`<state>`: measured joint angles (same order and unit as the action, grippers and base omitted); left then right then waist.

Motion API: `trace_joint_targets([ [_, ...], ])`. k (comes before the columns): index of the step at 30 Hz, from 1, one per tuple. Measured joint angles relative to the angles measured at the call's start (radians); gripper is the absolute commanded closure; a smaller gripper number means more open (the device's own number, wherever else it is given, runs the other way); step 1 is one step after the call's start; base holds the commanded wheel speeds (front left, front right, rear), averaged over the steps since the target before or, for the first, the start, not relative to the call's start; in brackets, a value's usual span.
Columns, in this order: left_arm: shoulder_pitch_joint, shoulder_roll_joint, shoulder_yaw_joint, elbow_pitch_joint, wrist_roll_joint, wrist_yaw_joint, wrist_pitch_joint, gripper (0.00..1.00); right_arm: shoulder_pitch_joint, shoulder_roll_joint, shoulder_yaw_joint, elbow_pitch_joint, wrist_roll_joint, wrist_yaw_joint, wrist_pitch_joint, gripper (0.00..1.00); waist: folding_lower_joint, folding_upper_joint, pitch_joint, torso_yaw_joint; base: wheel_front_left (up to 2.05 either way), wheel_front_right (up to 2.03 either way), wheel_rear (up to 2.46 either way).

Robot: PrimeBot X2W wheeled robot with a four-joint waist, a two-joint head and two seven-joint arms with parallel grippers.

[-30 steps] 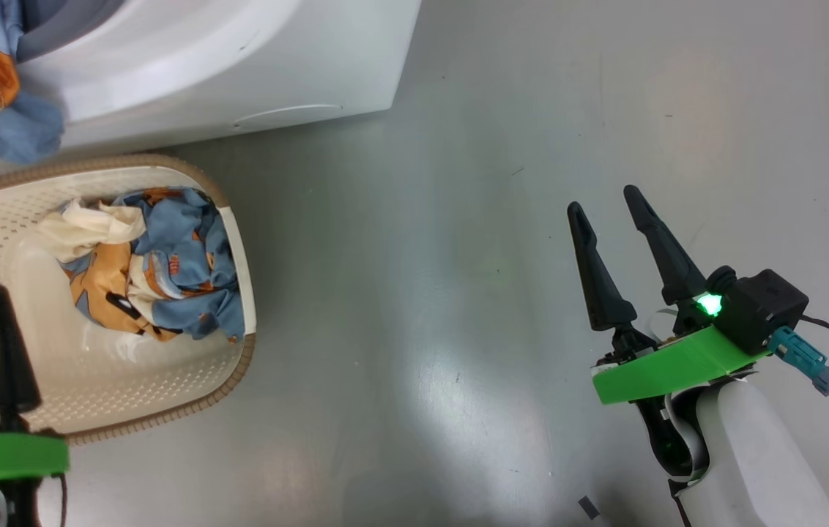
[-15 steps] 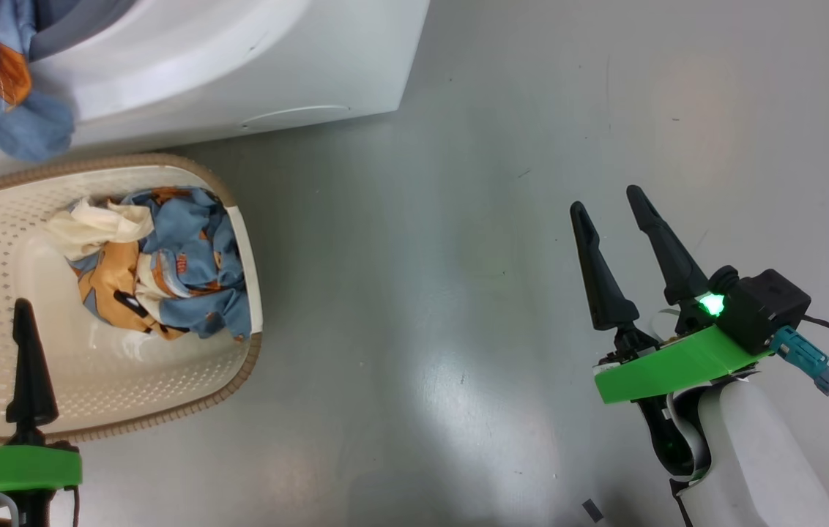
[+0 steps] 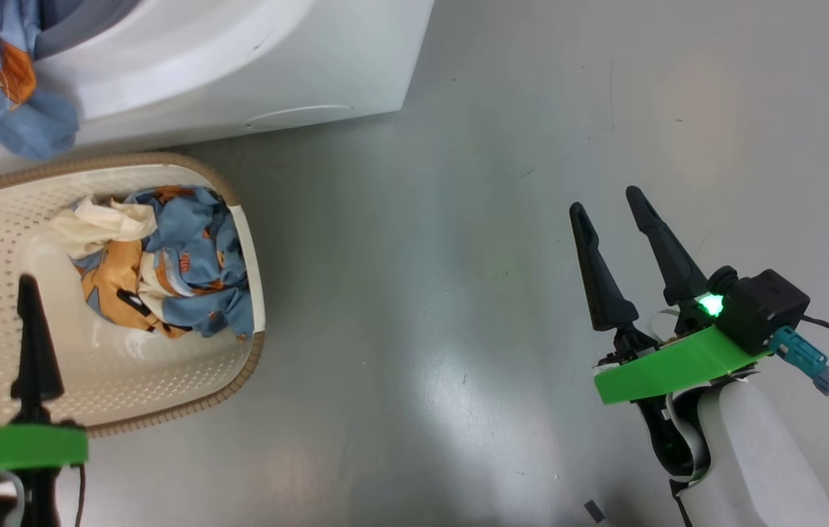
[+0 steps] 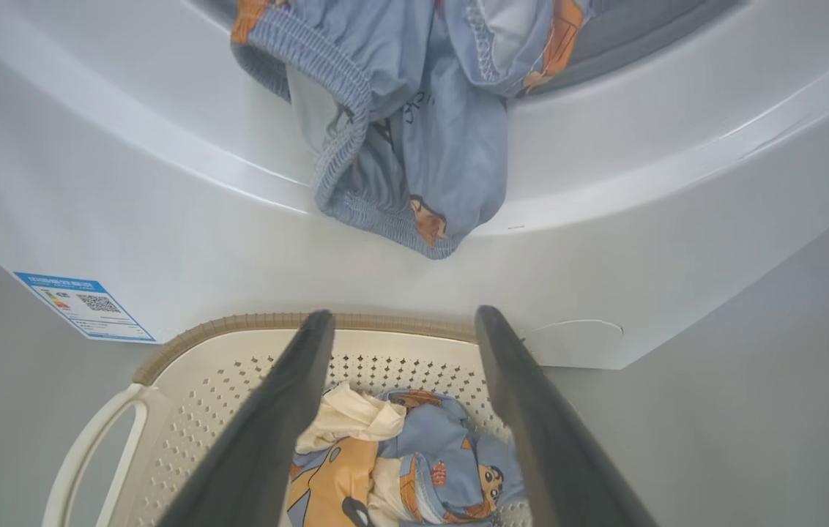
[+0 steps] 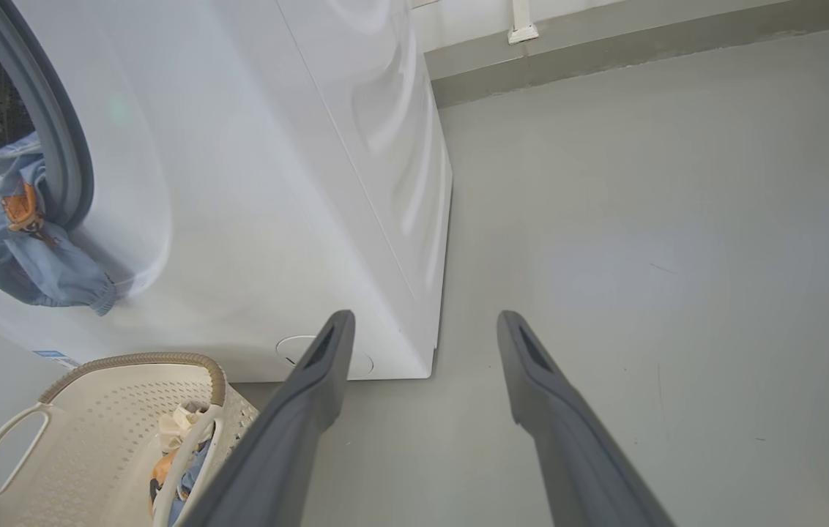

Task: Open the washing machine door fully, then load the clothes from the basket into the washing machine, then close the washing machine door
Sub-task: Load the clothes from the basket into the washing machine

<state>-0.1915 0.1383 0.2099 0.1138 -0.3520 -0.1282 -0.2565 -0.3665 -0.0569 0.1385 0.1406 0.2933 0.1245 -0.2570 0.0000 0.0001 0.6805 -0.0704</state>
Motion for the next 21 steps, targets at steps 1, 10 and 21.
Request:
trace_joint_targets([
  [1, -0.011, 0.001, -0.004, -0.005, 0.000, 0.000, 0.000, 0.00, 0.000, 0.000, 0.000, 0.000, 0.000, 0.000, 0.000, 0.00, 0.0000, 0.0000, 0.000, 0.001, 0.00, 0.00, 0.00],
  [10, -0.124, 0.016, -0.051, -0.023, -0.031, 0.000, 0.000, 0.00, -0.001, -0.001, 0.010, 0.003, 0.000, 0.000, 0.000, 0.00, 0.0000, 0.0000, 0.002, -0.003, 0.00, 0.00, 0.00],
  [21, -0.272, 0.044, -0.058, 0.049, -0.030, 0.000, 0.000, 0.00, -0.001, -0.001, 0.014, 0.002, 0.011, 0.000, 0.000, 0.00, 0.0000, 0.0000, 0.017, -0.026, 0.00, 0.00, 0.00],
])
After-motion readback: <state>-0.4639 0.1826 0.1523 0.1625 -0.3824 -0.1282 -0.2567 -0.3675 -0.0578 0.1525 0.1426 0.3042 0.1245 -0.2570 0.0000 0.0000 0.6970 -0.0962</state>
